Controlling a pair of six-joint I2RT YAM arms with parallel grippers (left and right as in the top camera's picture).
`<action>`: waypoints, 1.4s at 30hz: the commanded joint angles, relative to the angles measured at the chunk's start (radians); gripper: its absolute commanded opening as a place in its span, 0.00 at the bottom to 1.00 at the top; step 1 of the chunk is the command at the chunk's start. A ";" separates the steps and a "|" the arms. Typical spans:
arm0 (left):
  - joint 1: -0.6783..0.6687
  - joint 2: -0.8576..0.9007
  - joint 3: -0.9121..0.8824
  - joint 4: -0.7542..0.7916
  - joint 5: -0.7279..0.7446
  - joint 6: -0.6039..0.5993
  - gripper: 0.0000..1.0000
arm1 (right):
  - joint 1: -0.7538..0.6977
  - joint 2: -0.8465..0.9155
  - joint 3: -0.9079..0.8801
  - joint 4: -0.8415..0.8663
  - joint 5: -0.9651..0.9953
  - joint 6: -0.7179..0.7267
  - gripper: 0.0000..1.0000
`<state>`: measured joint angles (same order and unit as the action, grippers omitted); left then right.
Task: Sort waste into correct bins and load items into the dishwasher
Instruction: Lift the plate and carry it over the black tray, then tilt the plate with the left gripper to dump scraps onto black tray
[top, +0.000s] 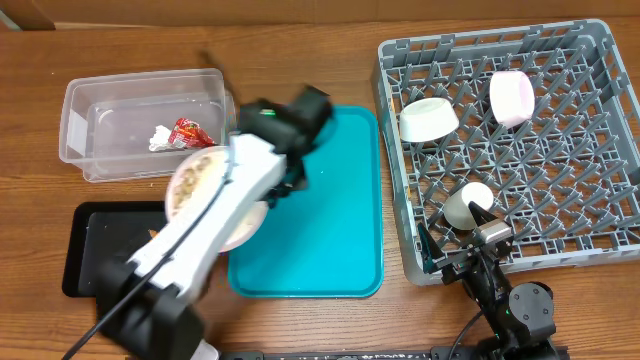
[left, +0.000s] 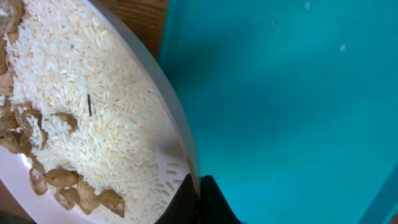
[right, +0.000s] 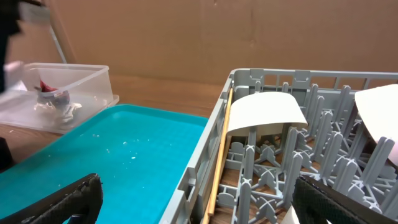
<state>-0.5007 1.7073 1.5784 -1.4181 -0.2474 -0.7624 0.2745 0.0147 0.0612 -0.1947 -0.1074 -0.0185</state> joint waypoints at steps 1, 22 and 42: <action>0.074 -0.085 -0.075 0.031 0.068 0.062 0.04 | -0.006 -0.012 -0.004 0.007 -0.007 0.003 1.00; 0.660 -0.408 -0.539 0.418 0.544 0.300 0.04 | -0.006 -0.012 -0.004 0.007 -0.007 0.003 1.00; 1.199 -0.526 -0.747 0.490 1.302 0.702 0.04 | -0.006 -0.012 -0.004 0.007 -0.007 0.003 1.00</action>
<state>0.6353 1.2015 0.8589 -0.9211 0.8394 -0.1829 0.2745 0.0147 0.0608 -0.1947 -0.1078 -0.0185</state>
